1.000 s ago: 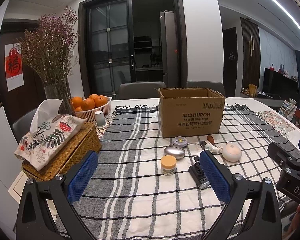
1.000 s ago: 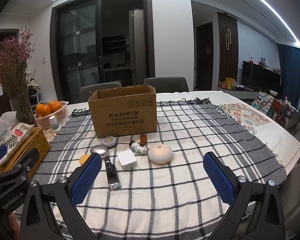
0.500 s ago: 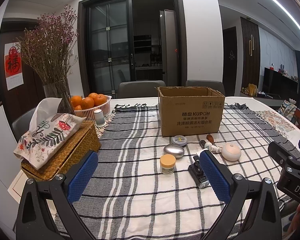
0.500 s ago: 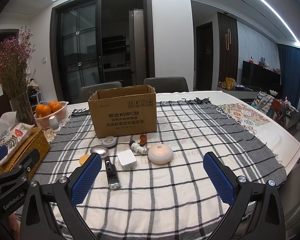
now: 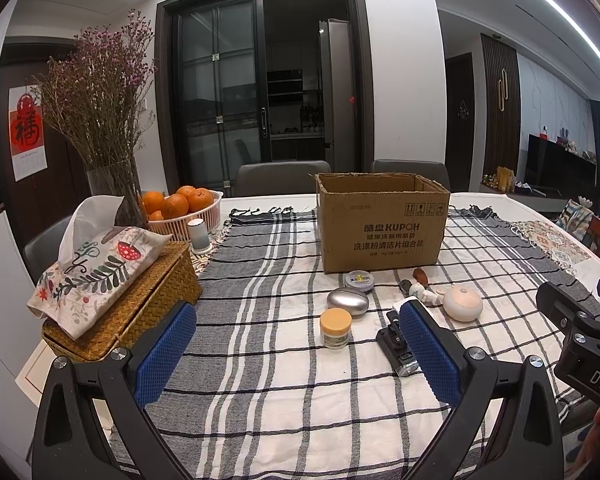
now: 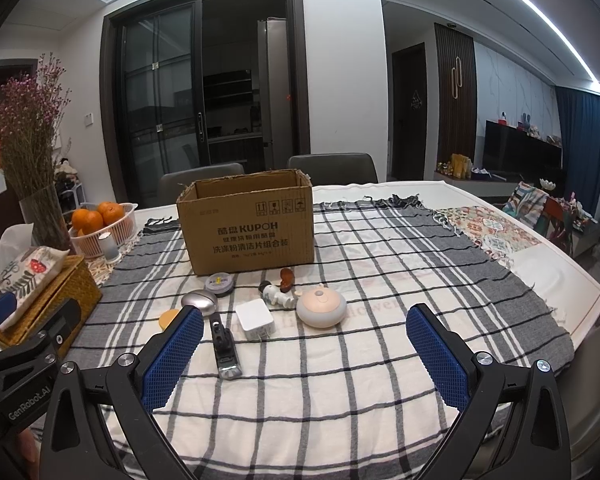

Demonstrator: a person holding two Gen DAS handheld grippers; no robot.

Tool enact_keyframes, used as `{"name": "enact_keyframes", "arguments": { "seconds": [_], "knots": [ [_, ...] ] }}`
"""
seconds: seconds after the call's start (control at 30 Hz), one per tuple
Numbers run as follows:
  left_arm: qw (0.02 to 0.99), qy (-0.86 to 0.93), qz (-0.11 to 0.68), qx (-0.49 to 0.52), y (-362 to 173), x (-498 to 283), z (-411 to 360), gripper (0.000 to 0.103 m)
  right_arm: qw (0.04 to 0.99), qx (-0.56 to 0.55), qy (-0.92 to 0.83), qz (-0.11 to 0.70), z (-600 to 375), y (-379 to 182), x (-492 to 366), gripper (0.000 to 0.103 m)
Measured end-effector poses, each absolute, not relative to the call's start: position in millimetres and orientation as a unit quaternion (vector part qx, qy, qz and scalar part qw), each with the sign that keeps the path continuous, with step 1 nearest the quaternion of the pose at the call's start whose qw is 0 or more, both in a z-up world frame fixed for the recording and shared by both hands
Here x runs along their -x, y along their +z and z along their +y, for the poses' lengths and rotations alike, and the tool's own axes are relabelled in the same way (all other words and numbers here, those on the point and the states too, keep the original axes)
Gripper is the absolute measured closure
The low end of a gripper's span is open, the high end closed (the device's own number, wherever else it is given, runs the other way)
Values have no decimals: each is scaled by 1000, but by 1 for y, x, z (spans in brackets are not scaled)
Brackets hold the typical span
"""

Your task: Organize rigid objects

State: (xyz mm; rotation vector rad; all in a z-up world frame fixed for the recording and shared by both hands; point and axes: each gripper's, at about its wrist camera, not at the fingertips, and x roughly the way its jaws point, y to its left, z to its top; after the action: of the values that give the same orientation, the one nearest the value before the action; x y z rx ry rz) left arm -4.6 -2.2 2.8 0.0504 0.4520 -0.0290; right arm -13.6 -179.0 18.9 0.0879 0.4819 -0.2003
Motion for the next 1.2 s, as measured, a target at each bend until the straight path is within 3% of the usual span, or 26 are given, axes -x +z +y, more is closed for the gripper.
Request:
{"name": "enact_keyframes", "arguments": {
  "seconds": [0.63, 1.2],
  "knots": [
    [972, -19, 234, -24, -1, 1, -4, 0, 964, -47, -95, 243, -178, 16, 11, 0],
    [958, -18, 286, -30, -33, -39, -4, 0, 952, -61, -61, 293, -180, -14, -30, 1]
  ]
}}
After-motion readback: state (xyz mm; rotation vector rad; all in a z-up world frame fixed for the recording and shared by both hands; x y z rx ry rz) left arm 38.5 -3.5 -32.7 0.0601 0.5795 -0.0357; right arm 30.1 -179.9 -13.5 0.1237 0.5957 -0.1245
